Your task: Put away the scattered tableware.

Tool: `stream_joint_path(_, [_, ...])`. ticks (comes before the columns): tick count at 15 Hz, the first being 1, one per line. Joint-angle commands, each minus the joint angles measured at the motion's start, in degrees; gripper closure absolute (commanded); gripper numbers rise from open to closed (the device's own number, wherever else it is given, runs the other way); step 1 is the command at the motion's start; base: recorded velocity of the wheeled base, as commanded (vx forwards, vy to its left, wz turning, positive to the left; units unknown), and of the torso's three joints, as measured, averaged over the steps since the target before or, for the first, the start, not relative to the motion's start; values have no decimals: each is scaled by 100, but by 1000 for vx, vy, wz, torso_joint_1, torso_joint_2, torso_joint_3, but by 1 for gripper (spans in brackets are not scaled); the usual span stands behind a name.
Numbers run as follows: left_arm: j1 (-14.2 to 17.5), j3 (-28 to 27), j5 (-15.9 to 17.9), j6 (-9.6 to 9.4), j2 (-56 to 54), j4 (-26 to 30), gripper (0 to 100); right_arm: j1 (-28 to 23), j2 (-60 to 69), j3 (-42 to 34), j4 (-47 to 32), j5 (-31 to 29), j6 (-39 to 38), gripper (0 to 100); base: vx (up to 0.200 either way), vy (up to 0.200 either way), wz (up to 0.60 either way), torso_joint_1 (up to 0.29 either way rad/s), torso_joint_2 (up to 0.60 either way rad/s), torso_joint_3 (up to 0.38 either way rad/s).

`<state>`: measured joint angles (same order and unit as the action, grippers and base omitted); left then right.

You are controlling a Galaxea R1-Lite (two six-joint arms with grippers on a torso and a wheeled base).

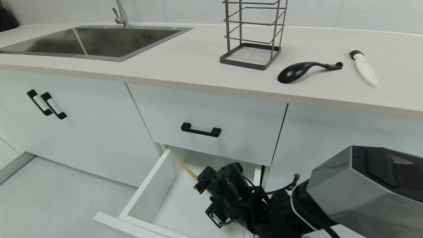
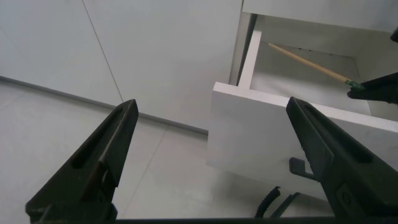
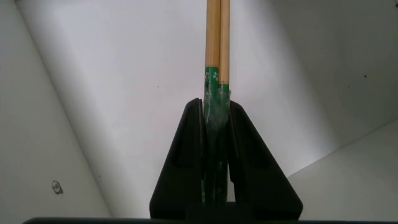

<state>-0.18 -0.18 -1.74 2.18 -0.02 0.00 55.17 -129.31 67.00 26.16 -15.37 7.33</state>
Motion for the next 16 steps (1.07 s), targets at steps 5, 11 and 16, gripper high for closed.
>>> stream_joint_path(5, [1, 1, -1, 2, 2, 0, 0, 2, -297, 120, -6, 8, 23, 100, 0, 0, 0, 0, 0, 0])
stream_joint_path(11, [1, 1, -1, 2, 2, 0, 0, 11, -341, 340, -6, 78, 217, 0, 0, 0, 0, 0, 0, 0])
stream_joint_path(16, [1, 1, -10, 2, 2, 0, 0, 20, -288, 252, -15, 61, 217, 0, 0, 0, 0, 0, 0, 0])
